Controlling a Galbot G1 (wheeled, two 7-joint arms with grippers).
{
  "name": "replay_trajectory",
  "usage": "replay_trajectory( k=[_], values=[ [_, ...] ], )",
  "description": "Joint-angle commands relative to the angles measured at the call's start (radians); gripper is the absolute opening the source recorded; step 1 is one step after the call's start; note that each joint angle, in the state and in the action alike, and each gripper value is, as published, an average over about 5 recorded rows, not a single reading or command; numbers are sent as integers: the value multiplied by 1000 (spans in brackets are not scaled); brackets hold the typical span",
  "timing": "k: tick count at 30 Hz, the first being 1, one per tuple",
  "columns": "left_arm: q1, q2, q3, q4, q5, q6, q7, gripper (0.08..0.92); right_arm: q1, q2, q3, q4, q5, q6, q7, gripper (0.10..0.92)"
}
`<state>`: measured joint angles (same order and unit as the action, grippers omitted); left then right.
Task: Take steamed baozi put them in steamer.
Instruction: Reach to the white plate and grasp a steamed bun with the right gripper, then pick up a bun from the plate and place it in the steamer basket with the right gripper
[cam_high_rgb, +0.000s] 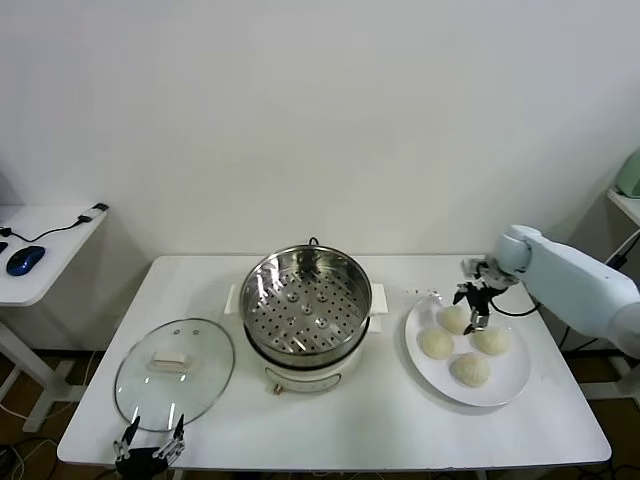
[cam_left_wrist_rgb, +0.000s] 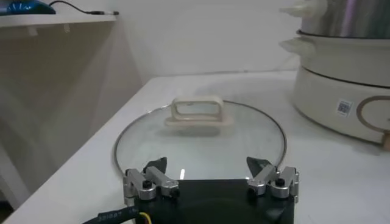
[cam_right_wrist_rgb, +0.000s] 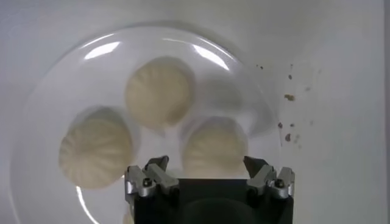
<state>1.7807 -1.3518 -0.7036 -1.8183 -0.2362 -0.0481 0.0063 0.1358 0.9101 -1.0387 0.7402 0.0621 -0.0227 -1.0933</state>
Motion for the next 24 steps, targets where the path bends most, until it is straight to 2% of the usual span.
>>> replay_trajectory(
  k=[1,7,14,18,24],
  values=[
    [1,0,2,2,4,-2,0,823,-21,41,22,-53,-65,-1,9,823],
    [-4,3,1,3,4,-2,-1,823,-22,43,37,-51,-59,0,24,804],
    [-8,5,0,5,5,-8,-2,823,-15,29,28,-11,-45,-16,22,724],
    [-3,3,-2,-4,5,-10,-3,823,19,4,10,38,-23,-27,16,680],
    [5,-4,0,-15,10,-14,-5,823,231,-50,-131,178,88,-31,4,670]
  ],
)
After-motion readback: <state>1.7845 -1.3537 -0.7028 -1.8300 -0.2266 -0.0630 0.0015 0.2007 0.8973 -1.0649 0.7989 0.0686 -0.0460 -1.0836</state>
